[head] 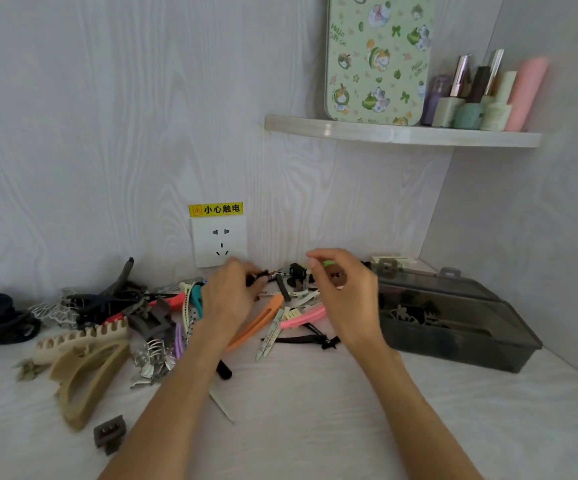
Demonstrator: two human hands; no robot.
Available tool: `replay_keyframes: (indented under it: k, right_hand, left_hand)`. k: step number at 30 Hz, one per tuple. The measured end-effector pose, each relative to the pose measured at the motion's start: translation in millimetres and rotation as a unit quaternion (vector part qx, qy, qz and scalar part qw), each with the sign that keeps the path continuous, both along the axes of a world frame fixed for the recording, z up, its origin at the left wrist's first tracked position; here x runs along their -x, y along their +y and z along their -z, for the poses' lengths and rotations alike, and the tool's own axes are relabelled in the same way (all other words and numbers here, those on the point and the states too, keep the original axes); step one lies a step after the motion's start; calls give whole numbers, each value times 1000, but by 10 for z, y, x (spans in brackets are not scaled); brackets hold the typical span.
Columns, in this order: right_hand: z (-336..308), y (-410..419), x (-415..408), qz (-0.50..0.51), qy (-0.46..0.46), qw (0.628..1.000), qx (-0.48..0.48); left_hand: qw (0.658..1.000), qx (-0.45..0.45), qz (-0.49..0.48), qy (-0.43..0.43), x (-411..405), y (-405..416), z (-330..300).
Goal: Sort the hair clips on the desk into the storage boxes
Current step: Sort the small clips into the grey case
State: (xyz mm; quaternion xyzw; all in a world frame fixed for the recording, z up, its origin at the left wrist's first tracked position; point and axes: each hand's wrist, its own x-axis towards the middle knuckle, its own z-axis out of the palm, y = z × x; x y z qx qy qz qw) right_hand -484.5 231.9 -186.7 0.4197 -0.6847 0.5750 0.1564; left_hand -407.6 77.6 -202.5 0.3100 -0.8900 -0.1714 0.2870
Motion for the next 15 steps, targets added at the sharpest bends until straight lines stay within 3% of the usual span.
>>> replay_keyframes:
  k: [4,7,11,15]
  right_hand:
    - [-169,350,145,38,-40,998,39]
    - [-263,735,367,97,-51,994,13]
    - [-266,1120,628,170,-71,979,-86]
    - [-186,1293,683,176,-65,972,-138]
  left_hand:
    - [986,-47,28,160,-18,132,-180]
    - [955,-117,140,232,89,454,-319]
    - [935,-153,271,173,400,995,-370]
    - [951,-99,275,100,672,1404,-313]
